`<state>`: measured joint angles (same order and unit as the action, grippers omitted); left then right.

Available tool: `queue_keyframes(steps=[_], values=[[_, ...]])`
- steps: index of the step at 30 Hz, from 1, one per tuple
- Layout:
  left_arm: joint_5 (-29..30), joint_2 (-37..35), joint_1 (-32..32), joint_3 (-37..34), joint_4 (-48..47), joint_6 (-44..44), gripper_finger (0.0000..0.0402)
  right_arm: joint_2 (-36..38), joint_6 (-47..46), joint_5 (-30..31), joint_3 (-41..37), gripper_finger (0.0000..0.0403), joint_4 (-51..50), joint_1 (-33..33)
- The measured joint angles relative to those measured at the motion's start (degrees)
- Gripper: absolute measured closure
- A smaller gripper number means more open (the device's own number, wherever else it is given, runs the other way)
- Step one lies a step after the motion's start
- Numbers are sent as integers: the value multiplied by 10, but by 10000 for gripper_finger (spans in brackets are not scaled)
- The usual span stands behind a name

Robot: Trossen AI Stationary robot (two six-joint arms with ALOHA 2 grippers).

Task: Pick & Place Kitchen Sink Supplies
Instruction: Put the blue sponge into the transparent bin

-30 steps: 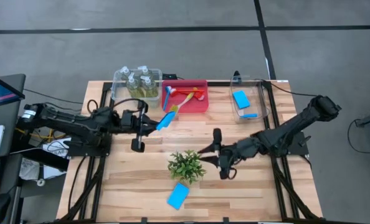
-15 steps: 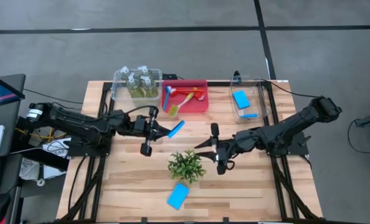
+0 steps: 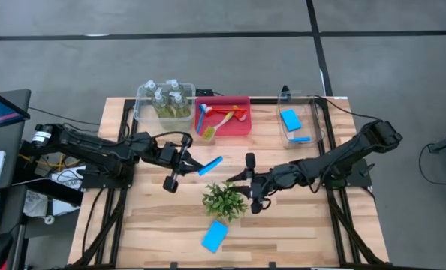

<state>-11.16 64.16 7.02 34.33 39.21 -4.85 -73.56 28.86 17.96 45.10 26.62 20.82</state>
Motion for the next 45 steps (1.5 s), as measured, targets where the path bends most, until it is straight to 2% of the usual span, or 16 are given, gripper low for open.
queue_keyframes(steps=[6,14,19,25,29,45], values=[[-35,0,0,0,-9,5,394,3,-6,28,0,276,29,6],[-42,0,-1,0,-42,5,393,5,-24,61,0,189,36,7],[-100,0,-15,0,-87,4,393,5,-39,61,0,146,40,-2],[-131,4,-31,0,-140,-1,393,2,-39,59,0,139,59,-4],[-131,18,-31,0,-140,-22,393,-13,-39,31,0,139,91,-4],[-132,47,-36,0,-139,-24,393,-94,-33,29,0,140,227,-27]])
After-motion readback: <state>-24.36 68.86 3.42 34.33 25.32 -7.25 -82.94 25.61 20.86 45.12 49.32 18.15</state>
